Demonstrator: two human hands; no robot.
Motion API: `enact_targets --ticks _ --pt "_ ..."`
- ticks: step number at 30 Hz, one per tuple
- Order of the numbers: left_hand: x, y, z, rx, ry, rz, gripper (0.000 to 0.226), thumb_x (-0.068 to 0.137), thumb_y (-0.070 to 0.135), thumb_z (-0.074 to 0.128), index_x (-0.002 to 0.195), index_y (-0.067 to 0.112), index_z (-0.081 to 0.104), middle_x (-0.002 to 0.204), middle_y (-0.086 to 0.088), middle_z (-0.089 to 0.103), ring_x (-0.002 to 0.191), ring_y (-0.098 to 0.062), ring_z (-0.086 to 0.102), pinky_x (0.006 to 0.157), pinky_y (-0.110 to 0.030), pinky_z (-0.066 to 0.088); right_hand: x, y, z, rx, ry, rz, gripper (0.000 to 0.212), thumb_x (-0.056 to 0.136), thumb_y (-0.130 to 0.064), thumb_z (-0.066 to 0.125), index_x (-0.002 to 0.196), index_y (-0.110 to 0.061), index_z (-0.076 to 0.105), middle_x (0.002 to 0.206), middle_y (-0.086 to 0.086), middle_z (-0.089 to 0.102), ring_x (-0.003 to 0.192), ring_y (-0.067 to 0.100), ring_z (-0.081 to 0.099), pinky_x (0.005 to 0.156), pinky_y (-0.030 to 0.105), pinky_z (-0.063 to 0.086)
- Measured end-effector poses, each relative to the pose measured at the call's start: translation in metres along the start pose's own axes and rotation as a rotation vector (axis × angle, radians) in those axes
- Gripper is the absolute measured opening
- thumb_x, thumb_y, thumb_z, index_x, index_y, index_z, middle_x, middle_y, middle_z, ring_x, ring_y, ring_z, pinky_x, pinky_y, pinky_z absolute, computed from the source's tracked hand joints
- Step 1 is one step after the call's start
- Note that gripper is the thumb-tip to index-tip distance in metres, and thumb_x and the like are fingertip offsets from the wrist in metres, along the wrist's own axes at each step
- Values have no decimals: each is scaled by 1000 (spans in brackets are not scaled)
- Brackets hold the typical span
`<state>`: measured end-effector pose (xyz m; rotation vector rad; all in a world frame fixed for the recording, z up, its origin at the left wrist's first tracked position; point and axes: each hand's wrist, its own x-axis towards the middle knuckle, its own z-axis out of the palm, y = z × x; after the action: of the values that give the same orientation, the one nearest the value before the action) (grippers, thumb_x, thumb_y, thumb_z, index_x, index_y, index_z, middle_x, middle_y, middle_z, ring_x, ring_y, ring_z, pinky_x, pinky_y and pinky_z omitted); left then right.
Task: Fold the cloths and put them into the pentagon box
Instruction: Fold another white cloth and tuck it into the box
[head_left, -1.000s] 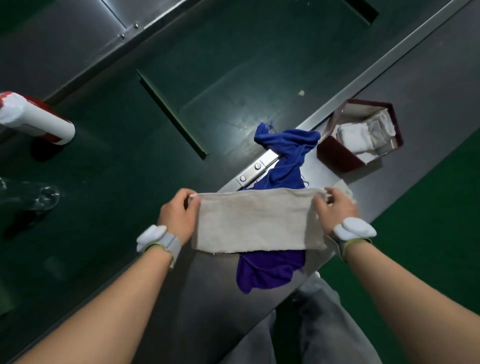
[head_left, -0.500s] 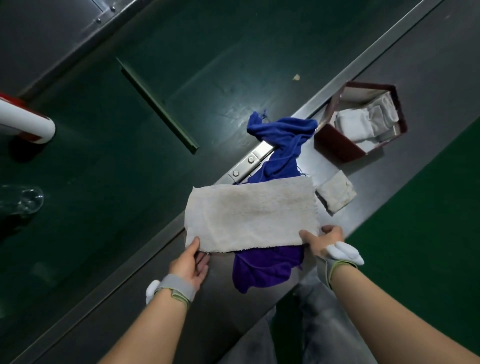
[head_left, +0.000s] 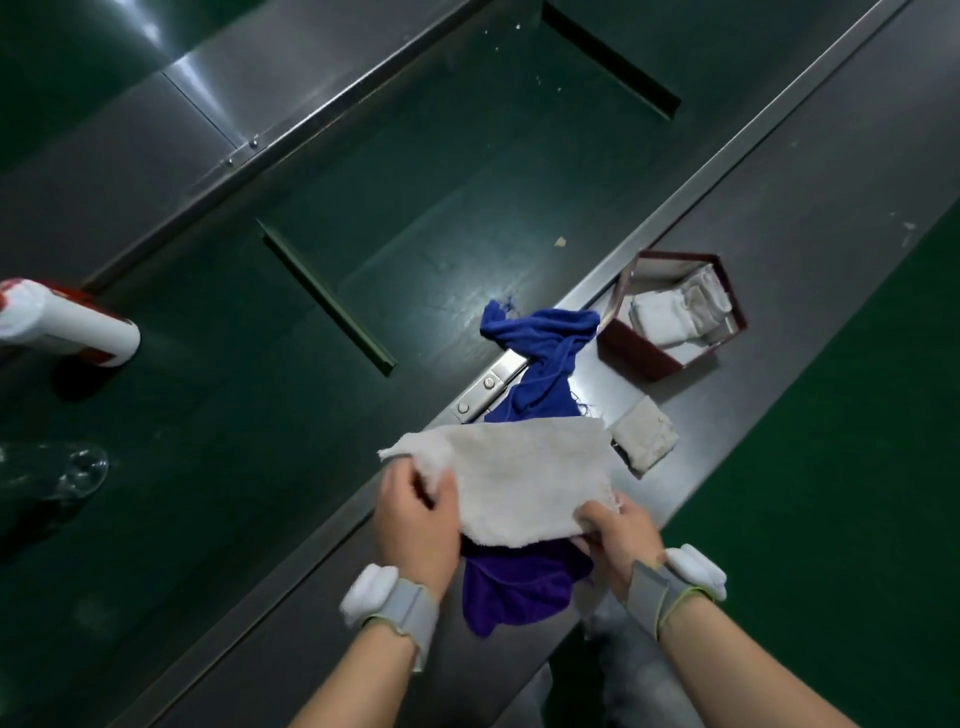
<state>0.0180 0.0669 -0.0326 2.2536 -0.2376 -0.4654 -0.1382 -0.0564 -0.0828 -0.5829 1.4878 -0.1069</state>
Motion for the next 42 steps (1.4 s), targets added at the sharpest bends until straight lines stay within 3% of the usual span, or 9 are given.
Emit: enact_targets --ticks 9,12,17,21,23,26,31,37,42 --pt "-41 12 72 295 -865 251 30 77 28 51 106 31 56 113 6 65 108 -17 56 87 -31 49 -5 4 10 238 2 12 41 87 -42 60 107 -6 64 86 16 70 76 28 67 66 37 56" --pt "-35 -5 65 427 -703 343 39 75 37 50 113 33 53 122 8 60 115 -17 52 92 -31 45 2 12 5 169 112 49 26 87 -11 60 112 -5 58 70 14 65 56 24 62 44 28 55" --pt "-31 -23 67 868 -713 492 83 69 54 64 136 29 23 147 -8 25 132 -28 23 101 -42 33 2 14 2 146 78 180 34 84 -9 61 117 -5 56 84 12 69 62 24 66 44 24 54" --pt "-25 -27 73 905 -545 520 55 80 28 58 129 23 35 133 -5 43 118 -27 39 89 -39 37 -7 5 2 -101 171 -132 72 80 -8 65 141 -25 30 95 6 65 47 21 65 36 21 45" --pt "-20 -26 72 899 -491 578 40 80 17 53 119 21 46 119 -2 54 106 -27 49 82 -38 39 -16 -5 1 -277 119 -280 54 85 -11 61 133 -29 46 94 -1 67 48 17 68 39 24 48" --pt "-7 -20 59 843 -445 568 32 78 13 56 109 19 57 106 -3 62 96 -29 56 78 -39 42 -31 -28 0 -494 53 -330 21 85 -19 62 103 -26 70 82 2 71 60 11 69 60 28 53" --pt "30 27 22 655 -269 671 37 70 9 65 107 15 64 93 -5 71 84 -26 64 71 -34 46 -47 -71 4 -822 -164 -599 58 77 -24 73 129 -26 49 113 -4 61 93 16 59 89 32 48" --pt "43 48 -35 417 -39 988 32 75 5 58 105 10 69 109 -3 71 101 -22 64 85 -34 44 -58 -83 12 -1007 57 -1279 33 76 -15 65 108 -25 62 101 -3 66 79 15 57 71 22 42" --pt "-2 -28 -49 422 -185 985 21 73 8 62 92 6 71 99 -8 72 94 -23 63 84 -36 44 -46 -20 -3 -1223 20 -1253 33 72 -21 67 105 -26 65 94 3 62 75 25 62 54 32 52"
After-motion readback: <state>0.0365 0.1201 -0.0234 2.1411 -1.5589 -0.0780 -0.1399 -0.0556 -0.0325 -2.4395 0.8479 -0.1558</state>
